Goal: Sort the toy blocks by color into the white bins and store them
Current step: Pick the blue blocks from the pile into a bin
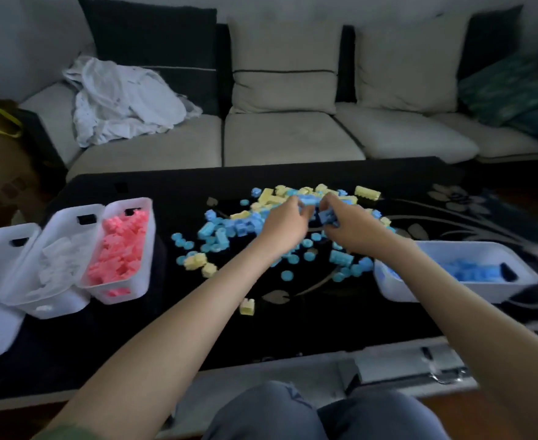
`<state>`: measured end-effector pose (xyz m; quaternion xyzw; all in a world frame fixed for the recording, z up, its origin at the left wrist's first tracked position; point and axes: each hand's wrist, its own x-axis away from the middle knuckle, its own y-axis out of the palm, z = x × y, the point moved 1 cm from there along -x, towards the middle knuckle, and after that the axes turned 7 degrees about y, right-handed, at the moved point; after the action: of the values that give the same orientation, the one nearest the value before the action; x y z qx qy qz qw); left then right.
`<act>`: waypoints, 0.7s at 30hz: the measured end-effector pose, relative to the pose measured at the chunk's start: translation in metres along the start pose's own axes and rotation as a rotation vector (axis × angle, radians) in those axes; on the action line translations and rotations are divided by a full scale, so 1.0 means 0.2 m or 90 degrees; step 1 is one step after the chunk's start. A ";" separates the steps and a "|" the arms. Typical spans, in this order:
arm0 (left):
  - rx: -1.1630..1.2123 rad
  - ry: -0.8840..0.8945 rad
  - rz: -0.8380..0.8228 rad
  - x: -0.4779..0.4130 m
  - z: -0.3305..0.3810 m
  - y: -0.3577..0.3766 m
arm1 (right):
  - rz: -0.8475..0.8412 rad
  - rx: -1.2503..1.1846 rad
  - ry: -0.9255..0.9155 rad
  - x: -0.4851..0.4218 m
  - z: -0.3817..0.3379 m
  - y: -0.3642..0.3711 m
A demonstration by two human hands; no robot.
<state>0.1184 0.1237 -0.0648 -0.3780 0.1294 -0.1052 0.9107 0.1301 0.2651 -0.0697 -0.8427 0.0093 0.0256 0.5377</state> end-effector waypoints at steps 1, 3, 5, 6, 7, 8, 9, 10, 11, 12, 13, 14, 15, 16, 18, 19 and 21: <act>-0.011 0.044 -0.019 -0.01 0.09 0.07 | 0.029 0.001 0.030 0.04 0.10 -0.07; -0.062 0.150 -0.048 -0.02 0.22 0.24 | 0.050 -0.005 0.086 0.13 0.30 -0.19; -0.117 0.230 -0.082 -0.03 0.35 0.42 | 0.030 0.011 0.145 0.23 0.50 -0.29; -0.132 0.254 -0.110 -0.04 0.40 0.49 | 0.018 0.025 0.172 0.27 0.59 -0.32; -0.133 0.270 -0.149 -0.04 0.45 0.55 | 0.004 0.042 0.189 0.30 0.66 -0.33; -0.121 0.282 -0.202 -0.04 0.50 0.62 | -0.015 0.066 0.202 0.34 0.74 -0.35; -0.117 0.285 -0.265 -0.05 0.52 0.66 | -0.044 0.095 0.201 0.36 0.80 -0.35; -0.133 0.295 -0.334 -0.06 0.53 0.70 | -0.071 0.124 0.207 0.38 0.85 -0.34; -0.166 0.306 -0.396 -0.07 0.53 0.72 | -0.087 0.141 0.217 0.40 0.89 -0.33; -0.199 0.311 -0.436 -0.08 0.53 0.73 | -0.098 0.132 0.234 0.42 0.92 -0.33; -0.214 0.304 -0.461 -0.10 0.53 0.72 | -0.104 0.101 0.243 0.43 0.94 -0.34; -0.206 0.295 -0.470 -0.11 0.53 0.71 | -0.105 0.074 0.240 0.44 0.94 -0.35; -0.184 0.292 -0.464 -0.12 0.54 0.69 | -0.104 0.065 0.223 0.44 0.94 -0.36; -0.154 0.296 -0.447 -0.13 0.55 0.67 | -0.099 0.087 0.205 0.43 0.93 -0.37; -0.099 0.300 -0.384 -0.13 0.53 0.60 | -0.052 0.117 0.170 0.38 0.88 -0.40; -0.083 0.302 -0.337 -0.14 0.50 0.55 | -0.016 0.110 0.152 0.35 0.84 -0.41; -0.062 0.283 -0.236 -0.14 0.43 0.46 | 0.038 0.077 0.117 0.28 0.75 -0.41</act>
<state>0.1269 0.2526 -0.0688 -0.4064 0.2592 -0.3433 0.8061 0.1839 0.4351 -0.0617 -0.8067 0.0852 -0.0363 0.5837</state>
